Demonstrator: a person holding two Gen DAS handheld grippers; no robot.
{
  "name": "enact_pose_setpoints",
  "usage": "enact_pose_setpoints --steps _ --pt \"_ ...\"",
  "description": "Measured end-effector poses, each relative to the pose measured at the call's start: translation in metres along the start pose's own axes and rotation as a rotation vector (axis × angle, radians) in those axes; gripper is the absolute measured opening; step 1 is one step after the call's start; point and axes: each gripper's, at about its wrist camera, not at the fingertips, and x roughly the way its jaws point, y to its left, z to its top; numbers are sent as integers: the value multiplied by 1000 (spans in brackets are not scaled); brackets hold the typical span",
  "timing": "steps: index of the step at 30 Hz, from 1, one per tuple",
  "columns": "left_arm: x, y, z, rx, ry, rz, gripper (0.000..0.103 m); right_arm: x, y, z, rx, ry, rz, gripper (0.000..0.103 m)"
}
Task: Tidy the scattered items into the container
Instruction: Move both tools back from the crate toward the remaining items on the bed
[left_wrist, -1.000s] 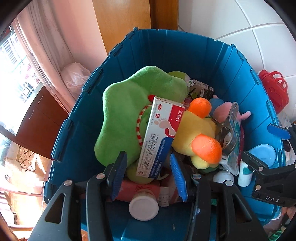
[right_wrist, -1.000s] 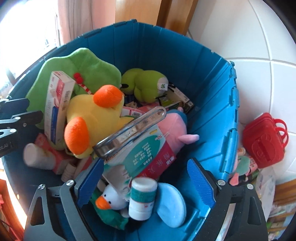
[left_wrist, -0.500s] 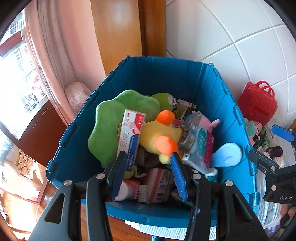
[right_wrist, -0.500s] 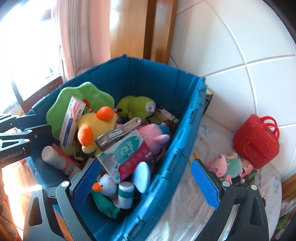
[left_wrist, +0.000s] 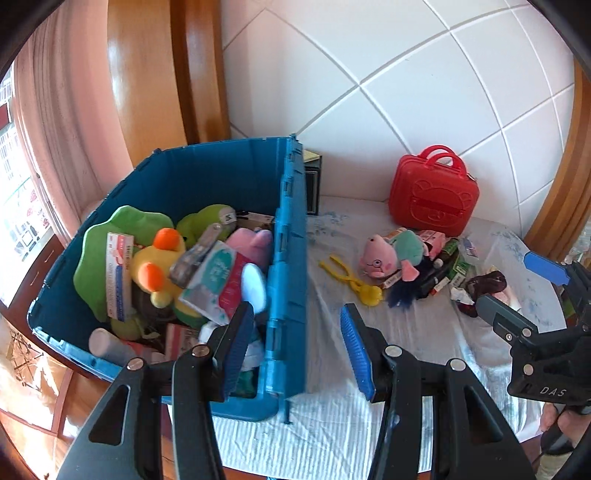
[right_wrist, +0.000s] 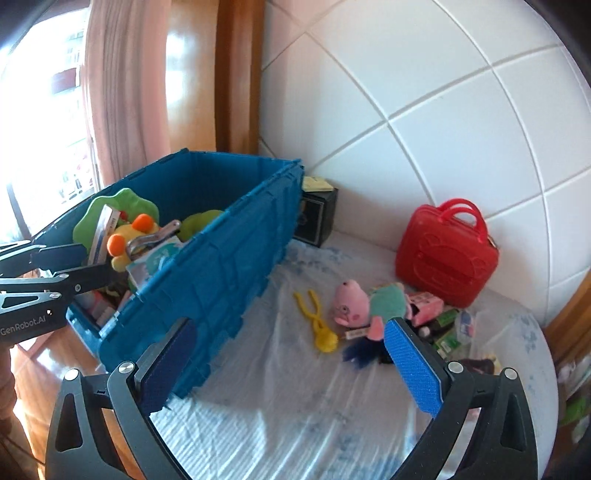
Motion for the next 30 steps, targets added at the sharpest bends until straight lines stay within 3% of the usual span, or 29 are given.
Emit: enact_pose_setpoints --steps 7,11,16,21,25,30 --pt "3 -84 -21 16 -17 -45 49 -23 -96 -66 98 38 -106 103" --pt "10 -102 -29 -23 -73 -95 49 -36 -142 -94 204 38 -152 103" --pt "33 -118 -39 -23 -126 -163 49 -46 -189 -131 343 41 -280 103" --pt "77 -132 -47 -39 -51 -267 49 -38 -222 -165 476 127 -376 103" --pt "113 -152 -59 8 13 -282 49 -33 -241 -193 539 195 -441 103" --pt "143 -184 -69 72 90 -311 49 -28 -260 -215 588 232 -452 103"
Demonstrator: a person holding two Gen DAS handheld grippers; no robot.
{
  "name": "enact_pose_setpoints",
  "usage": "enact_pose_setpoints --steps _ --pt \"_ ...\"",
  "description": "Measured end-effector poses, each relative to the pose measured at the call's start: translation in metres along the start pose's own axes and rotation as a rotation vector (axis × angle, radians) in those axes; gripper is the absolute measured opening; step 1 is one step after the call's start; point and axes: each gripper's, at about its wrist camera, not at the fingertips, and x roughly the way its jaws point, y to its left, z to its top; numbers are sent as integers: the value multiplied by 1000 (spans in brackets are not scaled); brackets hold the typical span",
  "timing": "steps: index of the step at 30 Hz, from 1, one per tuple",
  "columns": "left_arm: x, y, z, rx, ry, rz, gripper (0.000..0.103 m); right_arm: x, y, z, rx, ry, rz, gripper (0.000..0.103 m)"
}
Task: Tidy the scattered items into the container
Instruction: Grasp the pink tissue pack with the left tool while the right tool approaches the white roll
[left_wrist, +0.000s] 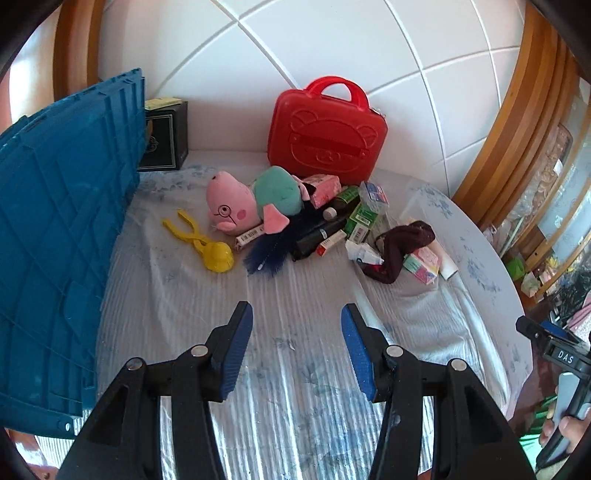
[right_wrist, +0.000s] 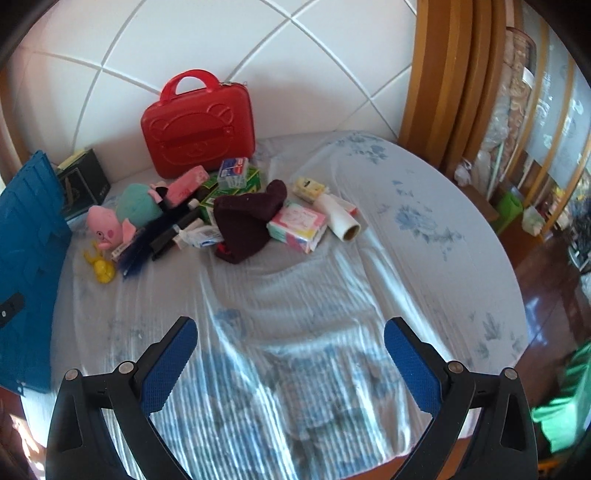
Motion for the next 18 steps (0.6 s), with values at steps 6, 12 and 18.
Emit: enact_pose_setpoints --steps 6,12,18 --pt "42 -40 -7 12 56 58 49 36 -33 12 -1 36 25 103" --pt "102 -113 -5 -13 126 79 49 98 -88 46 -47 93 62 103" --pt "177 -194 3 -75 199 70 49 173 -146 75 -116 174 100 103"
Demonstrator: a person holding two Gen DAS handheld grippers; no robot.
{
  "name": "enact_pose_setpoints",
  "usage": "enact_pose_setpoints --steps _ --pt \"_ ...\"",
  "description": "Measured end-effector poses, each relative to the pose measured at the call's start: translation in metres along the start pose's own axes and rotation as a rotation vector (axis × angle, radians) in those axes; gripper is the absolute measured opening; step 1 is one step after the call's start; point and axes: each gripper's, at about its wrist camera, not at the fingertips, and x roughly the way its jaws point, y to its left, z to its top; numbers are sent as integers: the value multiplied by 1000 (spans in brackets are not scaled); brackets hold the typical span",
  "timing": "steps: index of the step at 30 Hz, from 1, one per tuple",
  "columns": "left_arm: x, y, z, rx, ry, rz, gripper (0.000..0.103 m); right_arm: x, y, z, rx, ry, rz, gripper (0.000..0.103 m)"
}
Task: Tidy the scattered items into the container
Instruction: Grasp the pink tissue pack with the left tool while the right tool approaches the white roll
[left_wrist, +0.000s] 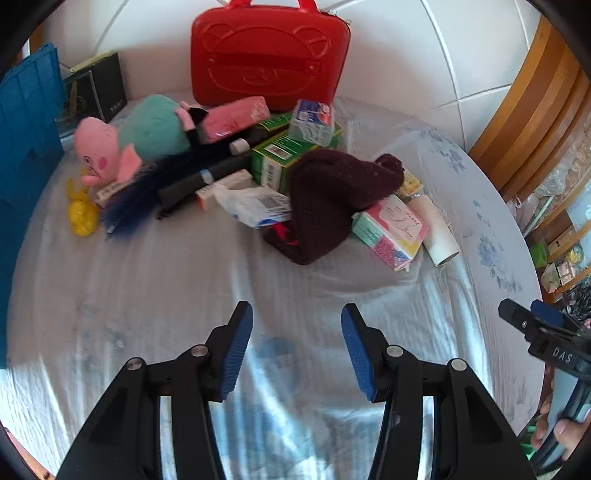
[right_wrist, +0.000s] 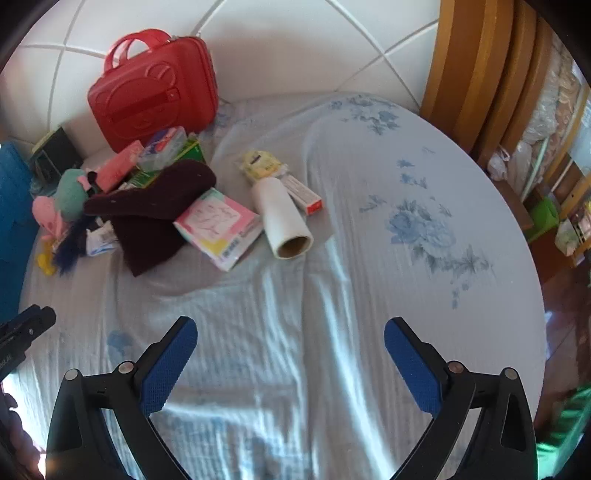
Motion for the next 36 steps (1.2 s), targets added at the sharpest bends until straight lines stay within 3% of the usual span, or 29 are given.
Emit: enact_pose_setpoints --steps 6,12,16,22,25,29,33,36 --pt "57 -78 18 62 40 9 49 38 -37 11 -46 46 55 103" --pt "107 -119 32 117 76 31 49 64 -56 21 -58 70 83 103" --pt "129 -101 32 102 115 105 51 79 -58 29 -81 91 95 103" --pt "107 -28 21 3 143 275 52 96 -40 44 -126 96 168 103" --pt "90 -23 16 7 154 212 52 102 -29 50 -142 96 197 103" --pt "69 -58 20 100 93 140 53 107 -21 55 -152 105 199 103" --pt "79 -84 25 208 82 140 66 109 -23 62 -164 104 174 103" --pt "85 -84 30 202 81 115 74 111 -27 66 -169 103 153 103"
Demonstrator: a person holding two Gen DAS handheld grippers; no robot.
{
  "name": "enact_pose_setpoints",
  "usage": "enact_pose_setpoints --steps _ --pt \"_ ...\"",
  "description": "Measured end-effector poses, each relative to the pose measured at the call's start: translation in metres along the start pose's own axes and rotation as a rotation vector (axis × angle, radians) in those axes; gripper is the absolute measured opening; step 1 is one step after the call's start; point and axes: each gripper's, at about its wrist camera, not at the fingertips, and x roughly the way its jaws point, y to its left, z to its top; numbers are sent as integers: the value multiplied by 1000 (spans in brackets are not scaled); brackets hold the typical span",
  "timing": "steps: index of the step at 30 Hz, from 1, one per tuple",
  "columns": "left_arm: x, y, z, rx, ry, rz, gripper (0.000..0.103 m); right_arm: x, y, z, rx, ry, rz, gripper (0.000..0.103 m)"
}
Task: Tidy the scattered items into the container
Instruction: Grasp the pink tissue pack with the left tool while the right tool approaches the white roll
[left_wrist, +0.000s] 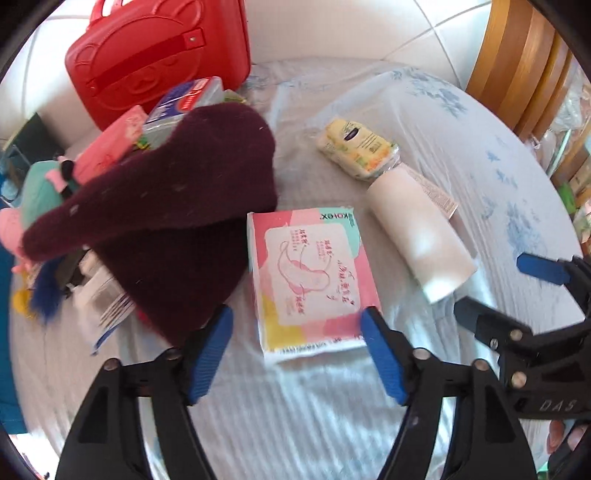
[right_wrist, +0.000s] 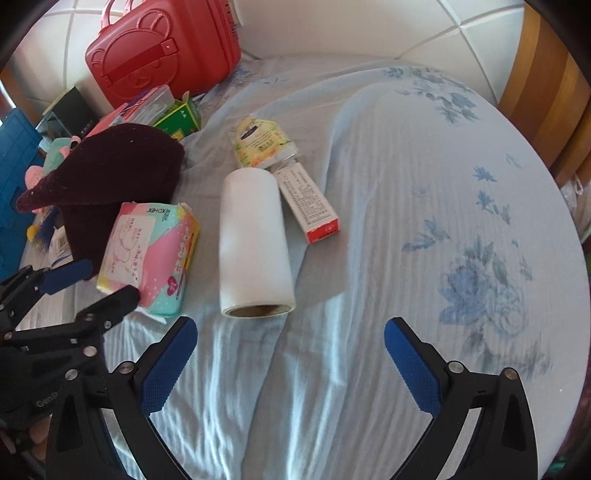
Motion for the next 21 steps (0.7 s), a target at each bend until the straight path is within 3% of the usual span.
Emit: enact_pose_setpoints --steps 10,12,15,17,19,21 --pt "-20 19 12 -87 -27 -57 73 18 0 19 -17 9 41 99" --pt "-16 13 18 -78 -27 -49 73 27 3 20 -33 25 29 70" --pt "0 -1 25 -60 2 -56 73 31 -4 15 -10 50 8 45" --pt "14 -12 25 -38 19 -20 73 29 -11 8 0 61 9 42" --pt "23 -21 22 -6 18 64 74 26 -15 2 -9 63 14 41" --pt "32 -26 16 29 38 103 74 21 -14 0 -25 56 9 44"
